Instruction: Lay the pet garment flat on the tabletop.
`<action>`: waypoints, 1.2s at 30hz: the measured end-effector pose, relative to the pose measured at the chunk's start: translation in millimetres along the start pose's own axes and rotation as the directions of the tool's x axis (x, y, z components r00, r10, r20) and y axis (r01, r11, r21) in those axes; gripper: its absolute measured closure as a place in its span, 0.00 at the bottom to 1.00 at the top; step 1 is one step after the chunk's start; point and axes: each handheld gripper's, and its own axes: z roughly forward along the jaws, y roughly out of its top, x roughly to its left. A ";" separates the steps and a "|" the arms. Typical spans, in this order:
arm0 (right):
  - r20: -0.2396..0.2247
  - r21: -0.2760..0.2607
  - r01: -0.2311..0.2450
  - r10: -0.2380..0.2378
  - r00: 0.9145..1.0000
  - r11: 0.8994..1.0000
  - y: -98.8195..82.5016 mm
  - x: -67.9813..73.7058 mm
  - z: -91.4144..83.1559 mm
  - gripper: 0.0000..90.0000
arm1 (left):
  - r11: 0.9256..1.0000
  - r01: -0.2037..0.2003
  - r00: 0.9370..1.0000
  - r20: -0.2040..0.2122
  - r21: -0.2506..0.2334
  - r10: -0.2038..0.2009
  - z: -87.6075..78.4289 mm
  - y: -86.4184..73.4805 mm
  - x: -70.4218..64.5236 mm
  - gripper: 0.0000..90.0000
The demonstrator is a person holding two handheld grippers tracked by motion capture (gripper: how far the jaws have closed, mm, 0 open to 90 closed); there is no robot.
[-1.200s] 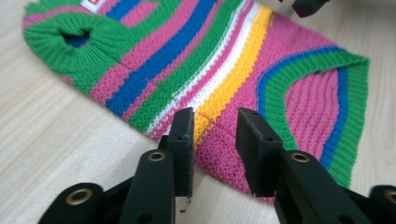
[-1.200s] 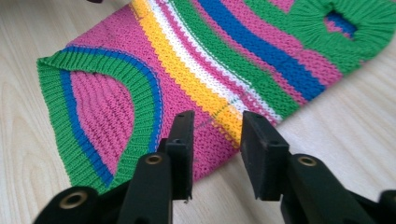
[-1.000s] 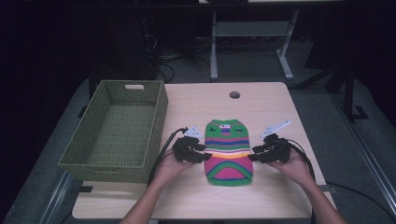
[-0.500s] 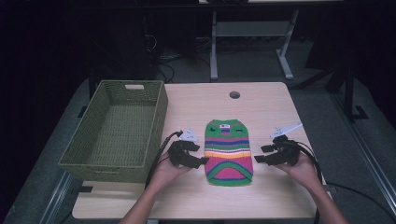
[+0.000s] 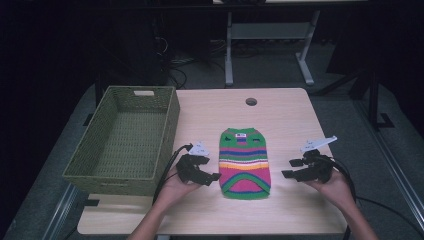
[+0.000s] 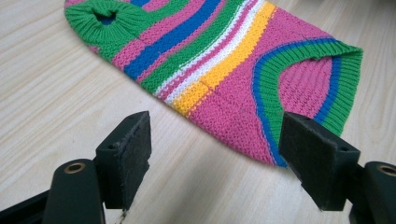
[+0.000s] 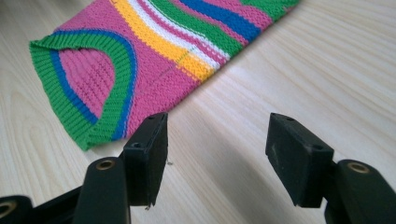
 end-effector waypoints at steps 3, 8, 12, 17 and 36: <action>0.005 0.010 -0.012 0.012 1.000 1.000 -4.4 -2.2 -3.3 0.41 | 1.000 -0.007 1.000 -0.002 0.003 0.007 -1.4 -0.7 -0.2 0.27; 0.008 -0.001 -0.024 0.024 1.000 1.000 -11.1 -3.7 -7.7 0.40 | 1.000 0.000 1.000 -0.011 -0.008 0.000 -5.3 -4.0 -5.8 0.26; 0.014 -0.003 -0.030 0.030 0.999 1.000 -18.5 -5.1 -9.9 0.40 | 1.000 -0.012 1.000 -0.009 -0.001 0.012 -7.6 -6.5 -7.9 0.26; 0.022 -0.001 -0.037 0.037 0.999 0.999 -27.5 -6.3 -13.9 0.39 | 1.000 -0.011 1.000 0.004 -0.006 0.011 -9.8 -10.5 -13.6 0.26; 0.045 -0.037 -0.052 0.054 0.998 0.998 -57.4 -1.9 -30.6 0.37 | 0.999 -0.039 0.999 -0.004 0.012 0.039 -15.3 -29.6 -23.3 0.26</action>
